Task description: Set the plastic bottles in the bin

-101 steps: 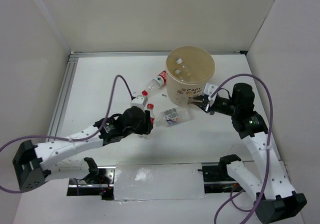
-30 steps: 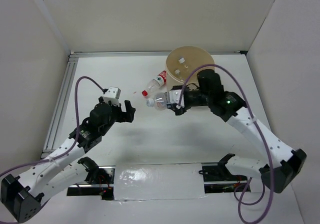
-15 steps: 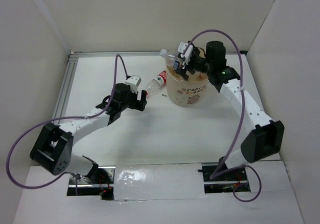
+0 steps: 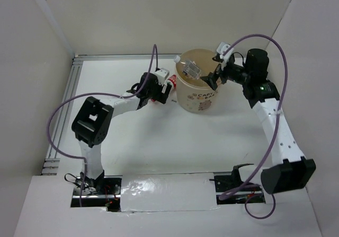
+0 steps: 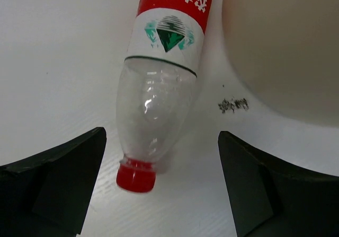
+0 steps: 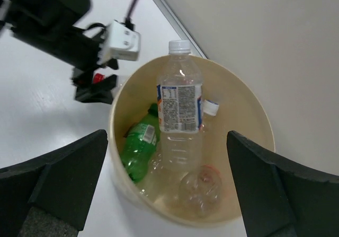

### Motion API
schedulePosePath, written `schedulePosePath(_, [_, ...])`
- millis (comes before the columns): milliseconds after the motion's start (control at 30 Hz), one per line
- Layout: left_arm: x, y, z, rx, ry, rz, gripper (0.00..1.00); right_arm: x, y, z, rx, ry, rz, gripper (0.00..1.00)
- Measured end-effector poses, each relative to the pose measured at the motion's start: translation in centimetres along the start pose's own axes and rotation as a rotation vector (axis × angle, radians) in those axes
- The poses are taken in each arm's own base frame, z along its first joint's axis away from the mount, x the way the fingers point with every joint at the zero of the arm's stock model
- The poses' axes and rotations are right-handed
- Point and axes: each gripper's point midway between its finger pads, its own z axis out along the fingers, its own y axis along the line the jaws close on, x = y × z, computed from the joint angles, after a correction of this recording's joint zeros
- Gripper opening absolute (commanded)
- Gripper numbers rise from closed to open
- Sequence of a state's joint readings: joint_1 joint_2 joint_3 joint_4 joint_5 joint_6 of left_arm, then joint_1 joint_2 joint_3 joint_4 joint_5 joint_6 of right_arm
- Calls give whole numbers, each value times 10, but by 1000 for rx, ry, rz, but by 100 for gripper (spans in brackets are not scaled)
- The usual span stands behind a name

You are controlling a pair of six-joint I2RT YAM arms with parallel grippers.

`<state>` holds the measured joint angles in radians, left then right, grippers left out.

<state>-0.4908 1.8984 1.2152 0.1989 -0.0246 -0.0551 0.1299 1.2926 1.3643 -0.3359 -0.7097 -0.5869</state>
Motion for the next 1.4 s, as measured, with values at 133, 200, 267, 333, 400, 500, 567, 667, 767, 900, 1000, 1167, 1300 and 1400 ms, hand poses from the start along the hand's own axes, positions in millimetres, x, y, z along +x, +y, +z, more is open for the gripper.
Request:
schedulePosePath(133, [6,5,28,-16,25,8,94,-3,17,-32,20,-11,22,100])
schedulePosePath(200, [13,6,39,-24,48,9,86,3,21,-41,27,-1,48,100])
schedulePosePath(267, [20,7,51,-25,74,7,71,11,21,-45,33,15,77,100])
schedulePosePath(333, [27,7,59,-28,104,-3,57,22,20,-47,39,36,114,100])
schedulePosePath(400, [21,9,63,-34,96,-5,37,30,20,-50,41,50,143,100])
schedulePosePath(500, [22,14,61,-47,106,-5,23,36,21,-51,40,55,168,100])
schedulePosePath(567, [23,15,56,-52,109,-13,15,40,23,-52,37,59,184,100])
schedulePosePath(667, [29,22,35,-74,134,-44,9,46,30,-53,22,63,203,100])
schedulePosePath(767, [18,33,-4,-117,122,-77,9,55,37,-55,13,69,216,96])
schedulePosePath(900, [-47,42,-71,-157,-43,-111,10,68,49,-61,-2,79,223,38])
schedulePosePath(1000, [-118,29,-130,-137,-252,-111,11,77,56,-65,-15,85,241,11])
schedulePosePath(1167, [-197,-20,-188,-1,-484,-114,15,96,70,-71,-27,105,271,28])
schedulePosePath(1300, [-224,-70,-176,143,-517,-133,15,102,81,-77,-34,110,281,30])
schedulePosePath(1400, [-234,-111,-144,222,-503,-147,19,103,89,-85,-23,107,279,30])
